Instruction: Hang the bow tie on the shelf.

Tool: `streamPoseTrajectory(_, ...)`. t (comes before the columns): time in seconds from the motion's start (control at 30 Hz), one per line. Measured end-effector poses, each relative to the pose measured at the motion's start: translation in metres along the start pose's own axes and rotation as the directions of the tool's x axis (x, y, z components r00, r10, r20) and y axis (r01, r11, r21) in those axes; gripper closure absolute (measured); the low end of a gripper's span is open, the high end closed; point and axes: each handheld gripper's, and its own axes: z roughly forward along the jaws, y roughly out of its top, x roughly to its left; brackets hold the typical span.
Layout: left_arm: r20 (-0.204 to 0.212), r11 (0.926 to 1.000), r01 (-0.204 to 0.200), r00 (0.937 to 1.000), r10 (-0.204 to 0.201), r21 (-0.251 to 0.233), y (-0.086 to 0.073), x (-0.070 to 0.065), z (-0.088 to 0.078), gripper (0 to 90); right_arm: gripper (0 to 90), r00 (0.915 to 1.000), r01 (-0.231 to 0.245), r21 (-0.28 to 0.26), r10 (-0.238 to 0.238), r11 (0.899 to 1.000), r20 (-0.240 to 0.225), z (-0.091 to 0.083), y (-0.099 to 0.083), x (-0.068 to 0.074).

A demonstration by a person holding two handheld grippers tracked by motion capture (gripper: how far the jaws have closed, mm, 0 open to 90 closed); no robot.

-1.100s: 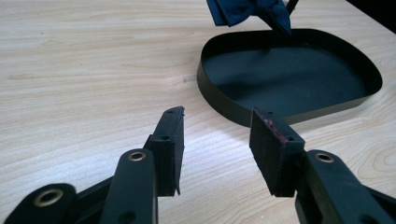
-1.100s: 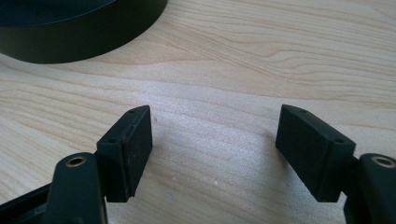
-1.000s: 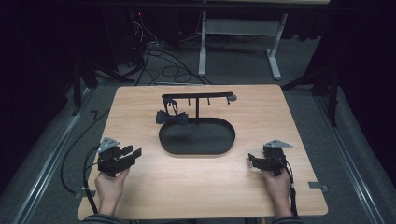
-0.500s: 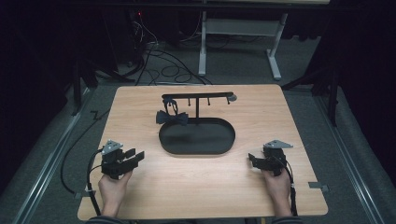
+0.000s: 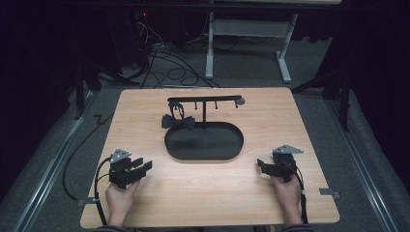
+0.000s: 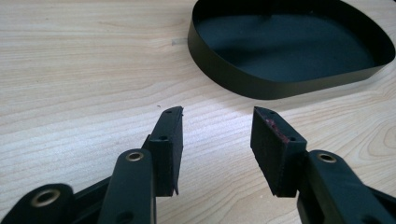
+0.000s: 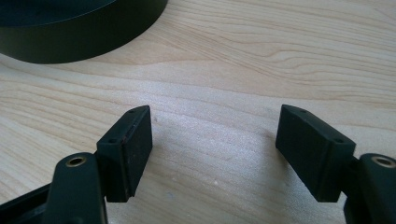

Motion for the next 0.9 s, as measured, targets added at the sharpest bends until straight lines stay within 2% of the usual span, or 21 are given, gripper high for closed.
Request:
streamPoseTrajectory(0.27,0.014,0.9995,0.031,0.9994,-0.031,0.008,-0.009,0.000,0.011,53.2,28.4,1.0000,0.000,0.000,0.000,1.000,0.000,0.000,0.000,0.000)
streamPoseTrajectory(0.5,0.006,0.9995,0.023,0.9997,-0.023,0.022,-0.013,-0.001,0.018,52.7,28.4,1.0000,0.000,0.000,0.000,1.000,0.000,0.000,0.000,0.000)
streamPoseTrajectory(0.9,-0.038,0.9994,0.000,0.9993,0.001,0.036,-0.021,-0.001,0.027,50.8,28.5,1.0000,-0.002,-0.001,0.002,1.000,-0.002,0.000,0.000,0.000)
